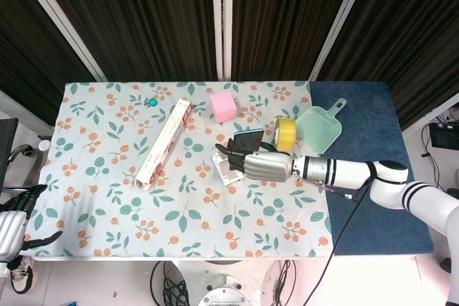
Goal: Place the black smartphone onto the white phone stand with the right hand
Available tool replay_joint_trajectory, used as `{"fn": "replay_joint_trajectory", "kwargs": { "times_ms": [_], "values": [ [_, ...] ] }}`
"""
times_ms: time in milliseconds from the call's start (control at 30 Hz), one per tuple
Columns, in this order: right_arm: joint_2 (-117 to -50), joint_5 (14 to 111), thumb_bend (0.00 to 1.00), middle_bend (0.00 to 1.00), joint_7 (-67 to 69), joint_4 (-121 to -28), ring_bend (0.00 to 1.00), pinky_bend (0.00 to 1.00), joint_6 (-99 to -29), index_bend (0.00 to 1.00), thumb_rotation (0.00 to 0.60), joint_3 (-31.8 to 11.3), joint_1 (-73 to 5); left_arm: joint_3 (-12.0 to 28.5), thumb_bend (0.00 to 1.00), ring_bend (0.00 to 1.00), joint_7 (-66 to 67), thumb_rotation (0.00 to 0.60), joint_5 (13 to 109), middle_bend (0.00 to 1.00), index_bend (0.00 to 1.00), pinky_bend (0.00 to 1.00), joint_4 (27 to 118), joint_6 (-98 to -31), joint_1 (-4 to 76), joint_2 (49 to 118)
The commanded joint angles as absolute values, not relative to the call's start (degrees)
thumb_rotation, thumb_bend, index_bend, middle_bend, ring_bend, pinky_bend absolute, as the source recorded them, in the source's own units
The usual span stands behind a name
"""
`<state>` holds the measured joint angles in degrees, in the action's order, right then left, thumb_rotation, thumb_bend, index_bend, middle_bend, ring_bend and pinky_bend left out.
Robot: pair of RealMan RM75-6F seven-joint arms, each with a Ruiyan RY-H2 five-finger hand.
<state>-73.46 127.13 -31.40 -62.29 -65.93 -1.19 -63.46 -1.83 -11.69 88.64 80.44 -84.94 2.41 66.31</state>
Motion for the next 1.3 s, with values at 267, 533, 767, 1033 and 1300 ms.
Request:
{"fn": "replay_joint_trajectory", "kwargs": {
  "times_ms": [267, 533, 767, 1033, 1300],
  "values": [
    [-75.80, 128.96, 0.43, 0.30, -27.32, -58.80, 0.33, 0.00, -64.81, 0.49, 0.600, 1.59, -67.51, -2.16, 0.06, 0.15, -12.76, 0.487, 88.75, 0.12, 0.11, 0.22, 79.04, -85.40, 1.72, 67.76],
    [-77.18, 129.18, 0.43, 0.30, -25.66, -56.58, 0.33, 0.00, -63.68, 0.49, 0.600, 3.22, -69.59, -1.97, 0.06, 0.15, -13.68, 0.485, 88.37, 0.12, 0.11, 0.22, 77.77, -85.70, 1.32, 67.90],
    [-79.44, 129.14, 0.43, 0.29, -24.36, -53.97, 0.32, 0.00, -63.61, 0.49, 0.600, 4.55, -70.84, -1.83, 0.06, 0.15, -14.20, 0.487, 87.89, 0.12, 0.11, 0.22, 76.82, -85.55, 1.06, 68.27],
    [-81.69, 129.04, 0.43, 0.28, -22.80, -51.07, 0.31, 0.00, -63.68, 0.49, 0.600, 5.98, -72.41, -1.57, 0.06, 0.15, -14.15, 0.488, 87.54, 0.12, 0.11, 0.22, 76.13, -85.49, 0.93, 68.49],
    [-84.19, 128.64, 0.43, 0.27, -21.35, -47.96, 0.29, 0.00, -64.17, 0.49, 0.600, 7.37, -73.37, -1.40, 0.06, 0.15, -14.38, 0.486, 87.21, 0.12, 0.11, 0.22, 75.27, -85.27, 0.83, 68.62]
  ]
}}
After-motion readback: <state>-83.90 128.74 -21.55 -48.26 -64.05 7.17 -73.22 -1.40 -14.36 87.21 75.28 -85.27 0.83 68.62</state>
